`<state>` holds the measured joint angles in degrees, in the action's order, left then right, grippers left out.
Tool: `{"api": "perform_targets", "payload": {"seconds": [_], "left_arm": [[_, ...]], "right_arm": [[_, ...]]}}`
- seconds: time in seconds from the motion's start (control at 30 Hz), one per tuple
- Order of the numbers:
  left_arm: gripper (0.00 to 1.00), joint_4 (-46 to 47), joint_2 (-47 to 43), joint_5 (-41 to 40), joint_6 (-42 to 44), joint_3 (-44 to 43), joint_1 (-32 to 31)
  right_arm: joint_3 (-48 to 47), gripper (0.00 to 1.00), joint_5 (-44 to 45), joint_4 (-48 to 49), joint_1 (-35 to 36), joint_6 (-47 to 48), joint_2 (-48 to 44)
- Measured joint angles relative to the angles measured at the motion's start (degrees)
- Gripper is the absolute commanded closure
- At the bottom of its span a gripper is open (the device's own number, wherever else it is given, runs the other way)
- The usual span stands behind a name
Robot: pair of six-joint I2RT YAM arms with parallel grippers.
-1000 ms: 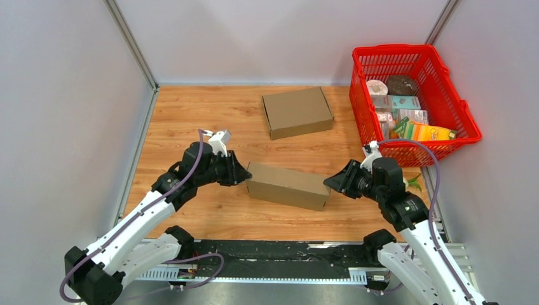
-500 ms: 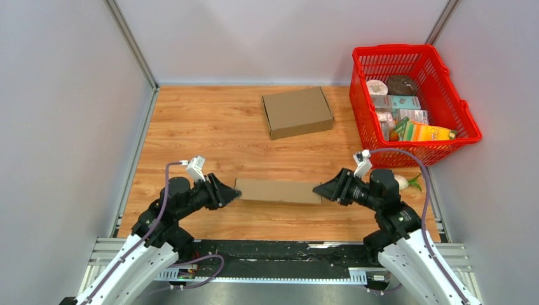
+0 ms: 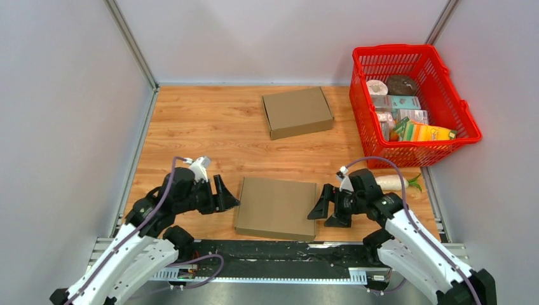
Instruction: Fold the paper box
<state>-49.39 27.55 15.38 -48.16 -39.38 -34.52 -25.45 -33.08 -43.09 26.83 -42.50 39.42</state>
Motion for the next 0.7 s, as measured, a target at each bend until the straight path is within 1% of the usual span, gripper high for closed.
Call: {"api": "perform_targets", "payload": {"seconds": [0.07, 0.1, 0.17, 0.23, 0.3, 0.37, 0.4, 0.47, 0.57, 0.6, 0.67, 0.7], "left_arm": [[0.24, 2.97, 5.01, -1.18, 1.25, 1.62, 0.0], [0.24, 4.42, 8.52, -1.62, 1.68, 2.4, 0.0], [0.25, 9.07, 17.44, -2.19, 2.45, 4.2, 0.0], [0.31, 14.1, 28.22, -2.29, 3.13, 4.85, 0.0], [0.34, 19.23, 37.97, -1.57, 3.41, 4.72, 0.0], [0.34, 23.8, 43.91, 2.58, 3.08, 3.15, 0.02], [0.34, 25.88, 45.7, 2.32, 3.34, 1.99, -0.44], [0.34, 28.11, 48.89, 0.98, 3.28, -0.2, -0.37], [0.32, 29.07, 57.37, -0.57, 3.63, -8.41, -0.02], [0.28, 29.24, 60.67, -0.79, 3.72, -12.0, 0.22], [0.25, 28.81, 66.2, -2.1, 4.35, -18.25, 0.46], [0.21, 28.85, 68.3, -3.08, 4.66, -20.7, 0.48]], "right_arm": [[-0.02, 0.2, 0.22, 1.75, 0.0, 1.16, 4.13], [-0.13, 0.24, 0.44, 3.13, 0.0, 1.9, 6.64], [-0.83, 0.25, 1.36, 5.53, 0.07, 3.13, 10.71], [-2.36, 0.27, 2.43, 7.98, 0.17, 3.96, 15.04], [-4.59, 0.28, 4.04, 10.91, 0.33, 4.9, 19.67], [-7.76, 0.29, 6.25, 12.52, 0.39, 5.99, 24.39], [-9.9, 0.28, 7.78, 12.0, 0.35, 6.67, 26.99], [-15.23, 0.25, 12.5, 10.97, -0.28, 8.68, 32.37], [-26.36, 0.18, 21.68, 7.82, -0.96, 13.14, 42.32], [-30.6, 0.12, 24.76, 6.78, -1.62, 15.06, 46.05], [-38.32, 0.09, 29.14, 5.11, -2.86, 17.88, 52.17], [-41.79, 0.04, 30.82, 5.05, -3.43, 19.19, 54.77]]}}
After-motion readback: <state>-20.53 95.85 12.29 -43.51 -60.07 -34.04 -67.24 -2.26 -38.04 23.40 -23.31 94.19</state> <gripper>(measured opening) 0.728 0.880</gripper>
